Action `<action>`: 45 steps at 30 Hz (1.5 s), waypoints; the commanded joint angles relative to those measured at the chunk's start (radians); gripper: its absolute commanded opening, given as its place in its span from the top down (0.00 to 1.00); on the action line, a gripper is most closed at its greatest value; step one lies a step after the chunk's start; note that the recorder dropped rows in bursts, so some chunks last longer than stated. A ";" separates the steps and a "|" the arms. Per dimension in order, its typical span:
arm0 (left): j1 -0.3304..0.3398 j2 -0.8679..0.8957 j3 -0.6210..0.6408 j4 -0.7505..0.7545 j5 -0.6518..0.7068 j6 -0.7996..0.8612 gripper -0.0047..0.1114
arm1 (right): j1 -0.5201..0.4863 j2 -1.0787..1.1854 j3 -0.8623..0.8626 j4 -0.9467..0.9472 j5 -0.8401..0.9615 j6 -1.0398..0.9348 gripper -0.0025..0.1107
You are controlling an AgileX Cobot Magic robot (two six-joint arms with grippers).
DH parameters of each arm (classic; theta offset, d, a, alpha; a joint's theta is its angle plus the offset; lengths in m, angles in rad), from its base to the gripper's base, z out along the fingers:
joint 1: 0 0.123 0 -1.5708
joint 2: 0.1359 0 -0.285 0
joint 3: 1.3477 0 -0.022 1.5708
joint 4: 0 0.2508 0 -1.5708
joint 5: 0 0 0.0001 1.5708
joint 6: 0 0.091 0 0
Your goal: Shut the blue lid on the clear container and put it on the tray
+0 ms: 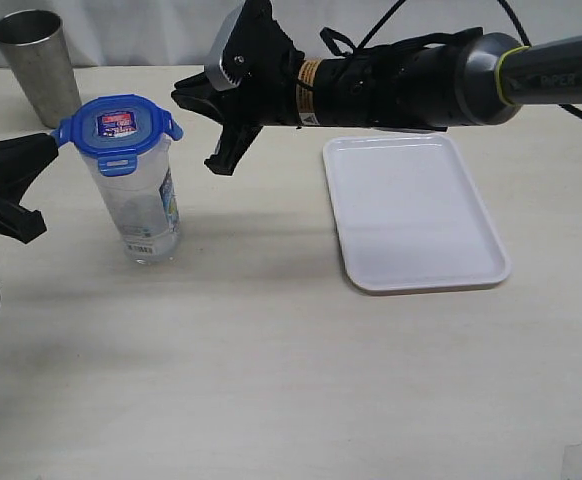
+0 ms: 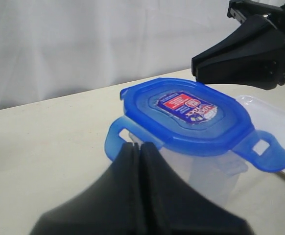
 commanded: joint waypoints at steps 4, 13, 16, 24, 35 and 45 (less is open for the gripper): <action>0.000 0.002 -0.002 0.011 -0.011 -0.018 0.96 | 0.000 0.006 -0.003 0.005 -0.001 -0.010 0.94; 0.000 0.002 -0.002 0.011 -0.011 -0.018 0.96 | 0.000 0.021 -0.003 0.011 -0.006 -0.032 0.94; 0.000 0.002 -0.002 0.011 -0.011 -0.018 0.96 | 0.000 0.026 -0.003 0.014 -0.020 -0.035 0.94; 0.000 0.002 -0.002 0.011 -0.011 -0.018 0.96 | 0.001 0.026 -0.003 -0.009 -0.033 -0.031 0.94; 0.000 0.002 -0.002 0.005 -0.017 -0.018 0.96 | 0.001 0.026 -0.003 -0.067 -0.033 -0.029 0.94; 0.000 0.002 -0.002 0.003 -0.019 -0.018 0.96 | 0.001 0.026 -0.003 -0.077 -0.033 -0.003 0.94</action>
